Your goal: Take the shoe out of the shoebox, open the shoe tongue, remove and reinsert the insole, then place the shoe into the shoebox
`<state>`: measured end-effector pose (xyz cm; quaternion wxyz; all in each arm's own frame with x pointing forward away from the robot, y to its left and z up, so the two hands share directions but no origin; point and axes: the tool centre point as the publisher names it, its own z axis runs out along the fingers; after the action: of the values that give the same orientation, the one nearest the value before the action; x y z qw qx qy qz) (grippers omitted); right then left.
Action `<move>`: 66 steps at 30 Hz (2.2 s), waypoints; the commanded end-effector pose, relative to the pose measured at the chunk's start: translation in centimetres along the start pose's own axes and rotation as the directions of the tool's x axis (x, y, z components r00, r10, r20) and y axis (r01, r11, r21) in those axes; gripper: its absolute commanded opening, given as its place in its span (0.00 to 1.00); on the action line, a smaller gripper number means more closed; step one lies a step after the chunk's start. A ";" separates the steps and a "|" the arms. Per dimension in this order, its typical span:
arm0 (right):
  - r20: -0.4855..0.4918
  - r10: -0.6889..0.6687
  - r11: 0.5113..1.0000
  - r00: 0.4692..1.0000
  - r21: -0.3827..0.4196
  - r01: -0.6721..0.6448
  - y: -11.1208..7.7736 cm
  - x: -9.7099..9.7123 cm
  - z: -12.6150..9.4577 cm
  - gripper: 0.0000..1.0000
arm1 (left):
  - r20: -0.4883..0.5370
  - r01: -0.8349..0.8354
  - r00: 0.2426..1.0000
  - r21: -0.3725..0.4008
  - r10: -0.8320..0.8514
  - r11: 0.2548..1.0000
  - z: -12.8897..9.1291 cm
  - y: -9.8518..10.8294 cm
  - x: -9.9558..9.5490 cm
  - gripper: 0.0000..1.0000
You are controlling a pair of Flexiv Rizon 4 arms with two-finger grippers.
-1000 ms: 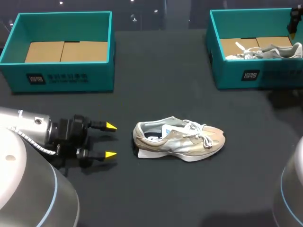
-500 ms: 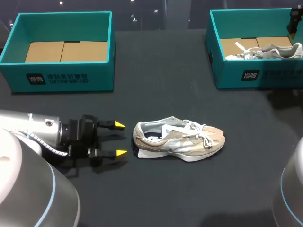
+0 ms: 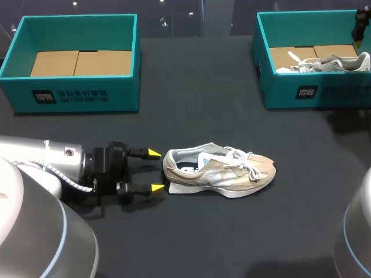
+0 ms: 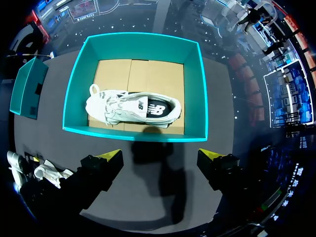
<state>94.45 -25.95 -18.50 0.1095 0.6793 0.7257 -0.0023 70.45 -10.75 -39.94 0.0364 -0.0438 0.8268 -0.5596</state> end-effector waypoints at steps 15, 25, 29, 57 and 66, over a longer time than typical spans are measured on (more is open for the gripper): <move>0.000 0.000 1.000 1.000 0.000 0.000 0.0 0.0 0.0 1.00 | -0.035 0.009 0.999 0.023 -0.008 1.000 3.0 -0.7 0.3 1.00; 0.000 0.000 1.000 1.000 0.000 0.000 0.0 0.0 0.0 1.00 | -0.045 0.004 0.999 0.032 -0.002 0.999 4.0 -1.2 0.0 1.00; 0.000 0.000 1.000 1.000 0.000 0.000 0.0 0.0 0.0 1.00 | -0.053 0.003 0.999 0.033 -0.002 0.999 4.6 -1.3 0.1 1.00; 0.000 0.000 1.000 1.000 0.000 0.000 0.0 0.0 0.0 1.00 | -0.100 0.032 0.995 0.056 -0.026 0.998 7.5 -1.4 0.0 1.00; 0.000 0.000 1.000 1.000 0.000 0.000 0.0 0.0 0.0 1.00 | -0.118 0.029 0.993 0.065 -0.021 0.997 7.6 -1.6 -0.4 0.00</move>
<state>94.45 -25.95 -18.50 0.1095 0.6793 0.7257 -0.0023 71.32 -18.18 -41.18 -0.0149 -0.0224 0.8077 -0.5890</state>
